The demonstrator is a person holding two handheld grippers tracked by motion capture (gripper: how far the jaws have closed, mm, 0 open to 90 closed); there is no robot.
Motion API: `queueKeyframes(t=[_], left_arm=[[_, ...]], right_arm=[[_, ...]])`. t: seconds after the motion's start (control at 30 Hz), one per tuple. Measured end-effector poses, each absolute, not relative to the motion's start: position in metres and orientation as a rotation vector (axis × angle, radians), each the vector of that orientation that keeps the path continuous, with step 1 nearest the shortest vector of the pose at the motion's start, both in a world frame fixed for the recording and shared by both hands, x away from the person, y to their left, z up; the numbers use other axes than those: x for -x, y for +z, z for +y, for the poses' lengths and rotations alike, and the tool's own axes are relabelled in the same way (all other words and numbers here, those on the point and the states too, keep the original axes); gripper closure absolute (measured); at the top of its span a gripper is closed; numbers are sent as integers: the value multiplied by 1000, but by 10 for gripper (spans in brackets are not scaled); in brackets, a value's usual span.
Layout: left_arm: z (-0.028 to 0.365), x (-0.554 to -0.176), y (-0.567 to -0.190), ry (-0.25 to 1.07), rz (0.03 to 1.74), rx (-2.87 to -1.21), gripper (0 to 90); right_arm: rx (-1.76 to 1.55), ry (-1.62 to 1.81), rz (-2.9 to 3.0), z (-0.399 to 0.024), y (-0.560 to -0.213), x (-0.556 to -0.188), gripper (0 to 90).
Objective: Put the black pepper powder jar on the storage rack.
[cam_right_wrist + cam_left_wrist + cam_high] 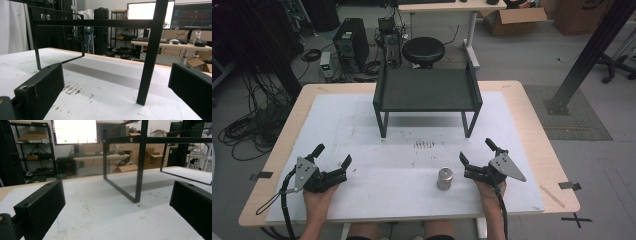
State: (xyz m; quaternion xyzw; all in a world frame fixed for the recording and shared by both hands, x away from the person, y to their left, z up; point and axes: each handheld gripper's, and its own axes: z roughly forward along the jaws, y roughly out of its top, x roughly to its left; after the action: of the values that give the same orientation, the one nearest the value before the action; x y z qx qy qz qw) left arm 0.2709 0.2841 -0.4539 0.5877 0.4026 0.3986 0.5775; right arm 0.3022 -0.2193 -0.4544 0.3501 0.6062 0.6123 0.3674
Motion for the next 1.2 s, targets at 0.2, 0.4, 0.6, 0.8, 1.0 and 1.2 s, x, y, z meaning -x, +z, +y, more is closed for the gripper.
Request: queueKeyframes(t=[0.2, 0.4, 0.6, 0.8, 1.0, 1.2], left_arm=[[284, -271, -454, 931, 943, -1376, 5], [284, -271, -454, 930, 945, -1376, 5], [284, -271, -454, 930, 944, -1377, 5], [284, -271, -454, 931, 943, -1375, 5], [284, -271, -454, 933, 943, -1373, 5], [284, -271, -454, 934, 942, -1372, 5]], right_arm=[[-913, 1584, 1547, -221, -454, -302, 0], [-930, 1568, 1557, -222, -451, -302, 0], [-888, 1552, 1597, -227, -443, -295, 0], [-840, 1564, 1633, -234, -429, -289, 4], [-761, 1568, 1727, -236, -414, -280, 8], [-680, 1564, 1862, -232, -407, -276, 12]])
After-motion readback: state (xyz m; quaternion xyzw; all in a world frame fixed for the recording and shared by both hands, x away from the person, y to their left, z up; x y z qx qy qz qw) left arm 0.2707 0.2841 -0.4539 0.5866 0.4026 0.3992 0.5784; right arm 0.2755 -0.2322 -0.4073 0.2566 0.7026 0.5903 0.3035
